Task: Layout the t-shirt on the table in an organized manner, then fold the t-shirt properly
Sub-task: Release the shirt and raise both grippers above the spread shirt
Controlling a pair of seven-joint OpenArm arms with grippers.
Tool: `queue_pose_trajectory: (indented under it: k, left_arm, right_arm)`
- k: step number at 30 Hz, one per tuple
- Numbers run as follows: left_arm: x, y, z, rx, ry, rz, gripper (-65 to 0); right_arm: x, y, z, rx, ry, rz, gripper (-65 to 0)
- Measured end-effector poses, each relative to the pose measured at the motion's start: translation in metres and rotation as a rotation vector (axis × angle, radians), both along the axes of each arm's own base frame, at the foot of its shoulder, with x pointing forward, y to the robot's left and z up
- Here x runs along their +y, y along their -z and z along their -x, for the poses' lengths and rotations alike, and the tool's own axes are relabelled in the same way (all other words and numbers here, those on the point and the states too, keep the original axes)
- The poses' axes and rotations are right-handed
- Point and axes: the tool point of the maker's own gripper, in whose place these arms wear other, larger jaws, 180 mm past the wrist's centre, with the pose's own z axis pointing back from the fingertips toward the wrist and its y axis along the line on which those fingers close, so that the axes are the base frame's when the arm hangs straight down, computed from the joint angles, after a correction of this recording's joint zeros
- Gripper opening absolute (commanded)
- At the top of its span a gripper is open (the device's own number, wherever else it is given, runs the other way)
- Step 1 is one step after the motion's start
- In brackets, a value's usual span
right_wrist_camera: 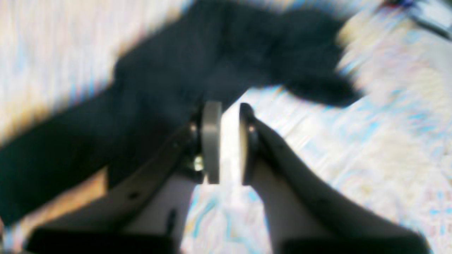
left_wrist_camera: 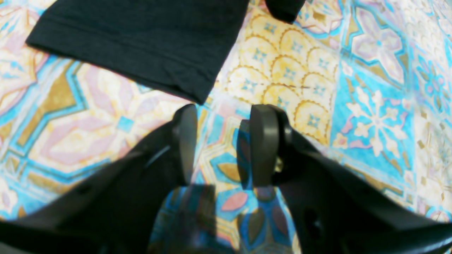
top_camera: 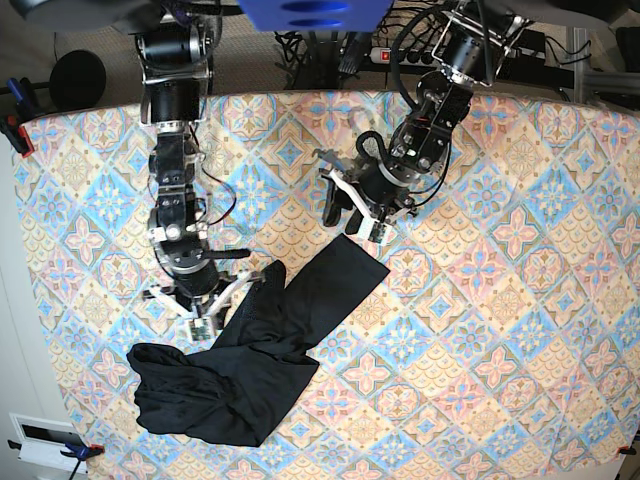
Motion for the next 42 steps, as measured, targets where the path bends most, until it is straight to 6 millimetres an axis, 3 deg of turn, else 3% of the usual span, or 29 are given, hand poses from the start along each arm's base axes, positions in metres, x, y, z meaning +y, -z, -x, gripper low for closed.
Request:
queue_pose_trajectory:
  k: [4,6,10,13,14,16,17,20,22,23,25,29,31,35,38,40,42]
  left_arm:
    - [-0.001,-0.001,-0.001,-0.002,0.003,-0.001,-41.0]
    - [-0.001,-0.001,-0.001,-0.002,0.003,-0.001,-41.0]
    - [-0.005,-0.007,0.000,-0.010,0.006,0.009,-44.1]
    - [-0.015,-0.017,0.008,0.026,0.051,-0.004,-57.8]
    - [-0.018,-0.022,0.013,0.030,0.065,-0.006,-64.6]
    - [-0.023,-0.037,0.013,0.029,0.105,-0.016,-65.0]
    - [-0.027,-0.056,0.002,-0.018,0.113,-0.008,-64.7]
    - [-0.049,-0.137,-0.041,-0.241,0.111,0.091,-65.0]
    - [-0.056,-0.156,-0.059,-0.289,0.102,0.107,-65.0]
    - [-0.054,-0.150,-0.067,-0.270,0.085,0.099,-65.0]
    - [-0.045,-0.115,-0.076,-0.162,0.049,0.036,-65.0]
    - [-0.014,-0.056,-0.095,-0.010,-0.039,-0.082,-65.0]
    - [-0.001,-0.039,-0.102,0.018,-0.086,-0.109,-65.0]
    - [0.013,-0.033,-0.109,-0.019,-0.144,-0.135,-65.0]
    - [0.011,-0.042,-0.119,-0.078,-0.153,-0.173,-65.0]
    - [0.005,-0.051,-0.129,-0.129,-0.155,-0.206,-65.0]
    - [0.004,-0.043,-0.129,-0.131,-0.134,-0.253,-65.0]
  right_arm:
    - [0.051,-0.017,-0.003,-0.044,-0.131,0.003,-65.0]
    - [0.067,-0.009,0.003,-0.020,-0.179,0.017,-65.0]
    - [0.078,0.003,0.012,0.013,-0.221,0.046,-65.0]
    - [0.075,-0.003,0.008,-0.007,-0.213,0.042,-65.0]
    - [0.065,-0.005,0.005,-0.012,-0.191,0.034,-65.0]
    - [0.034,-0.011,-0.001,-0.023,-0.109,0.027,-65.0]
    - [0.012,-0.016,-0.003,-0.035,-0.050,0.025,-65.0]
    - [-0.065,-0.040,-0.006,-0.093,0.137,0.034,-65.0]
    - [-0.097,-0.060,-0.003,-0.148,0.215,0.042,-65.0]
    - [-0.105,-0.067,-0.002,-0.167,0.230,0.042,-65.0]
    - [-0.114,-0.073,0.004,-0.189,0.244,0.057,-65.0]
    - [-0.119,-0.052,0.025,-0.124,0.227,0.094,-65.0]
    - [-0.122,-0.057,0.029,-0.141,0.230,0.104,-65.0]
    - [-0.119,-0.065,0.035,-0.172,0.219,0.113,-65.0]
    - [-0.118,-0.057,0.040,-0.145,0.220,0.112,-65.0]
    - [-0.116,-0.069,0.036,-0.209,0.208,0.109,-65.0]
    - [-0.115,-0.073,0.035,-0.228,0.203,0.107,-65.0]
